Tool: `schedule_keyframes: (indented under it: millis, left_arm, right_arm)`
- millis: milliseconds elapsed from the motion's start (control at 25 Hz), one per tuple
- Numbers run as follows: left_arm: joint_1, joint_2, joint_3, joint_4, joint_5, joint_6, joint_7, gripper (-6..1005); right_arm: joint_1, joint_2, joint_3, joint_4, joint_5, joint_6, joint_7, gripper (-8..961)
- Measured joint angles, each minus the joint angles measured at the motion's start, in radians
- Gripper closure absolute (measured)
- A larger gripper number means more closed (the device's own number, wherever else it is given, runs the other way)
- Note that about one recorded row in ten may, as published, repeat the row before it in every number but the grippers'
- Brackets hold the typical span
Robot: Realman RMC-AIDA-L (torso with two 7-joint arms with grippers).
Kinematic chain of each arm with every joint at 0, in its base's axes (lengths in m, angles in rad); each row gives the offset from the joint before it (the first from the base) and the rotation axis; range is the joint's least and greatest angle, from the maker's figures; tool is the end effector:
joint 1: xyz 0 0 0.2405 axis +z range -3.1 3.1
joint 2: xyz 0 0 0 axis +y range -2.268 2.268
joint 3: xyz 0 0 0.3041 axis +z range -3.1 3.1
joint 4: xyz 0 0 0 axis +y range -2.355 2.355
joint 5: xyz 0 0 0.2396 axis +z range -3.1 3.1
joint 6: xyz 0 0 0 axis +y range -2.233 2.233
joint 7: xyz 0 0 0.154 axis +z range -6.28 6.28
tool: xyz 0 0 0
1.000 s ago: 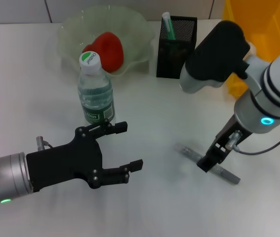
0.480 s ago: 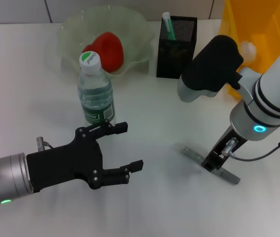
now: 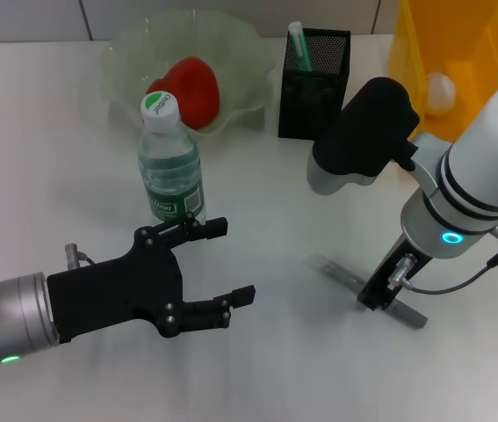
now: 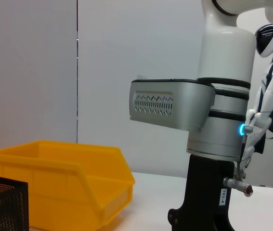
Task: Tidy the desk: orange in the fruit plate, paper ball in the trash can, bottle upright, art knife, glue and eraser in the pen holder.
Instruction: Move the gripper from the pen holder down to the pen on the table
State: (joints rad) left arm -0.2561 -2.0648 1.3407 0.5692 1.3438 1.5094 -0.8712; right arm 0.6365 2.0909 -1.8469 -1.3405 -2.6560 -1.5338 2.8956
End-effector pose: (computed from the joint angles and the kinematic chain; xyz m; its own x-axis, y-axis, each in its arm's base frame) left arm -0.3231 0.2843 -0.0899 0.7810 0.0549 0.6221 0.2286 -0.9521 -0.2030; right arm 0.1863 0.3619 -0.1134 0.6536 -0.6182 0.4365 -0.4405 -0.7798 -0.4449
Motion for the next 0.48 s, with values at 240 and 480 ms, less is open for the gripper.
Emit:
schedule_keyframes:
  millis: [240, 480]
  left_arm:
    - [-0.001, 0.000, 0.000, 0.000, 0.000, 0.000, 0.000, 140]
    - [-0.001, 0.000, 0.000, 0.000, 0.000, 0.000, 0.000, 140]
  right_arm:
    - [0.006, 0.000, 0.000, 0.013, 0.002, 0.002, 0.000, 667]
    - [0.001, 0.000, 0.013, 0.000, 0.004, -0.002, -0.002, 752]
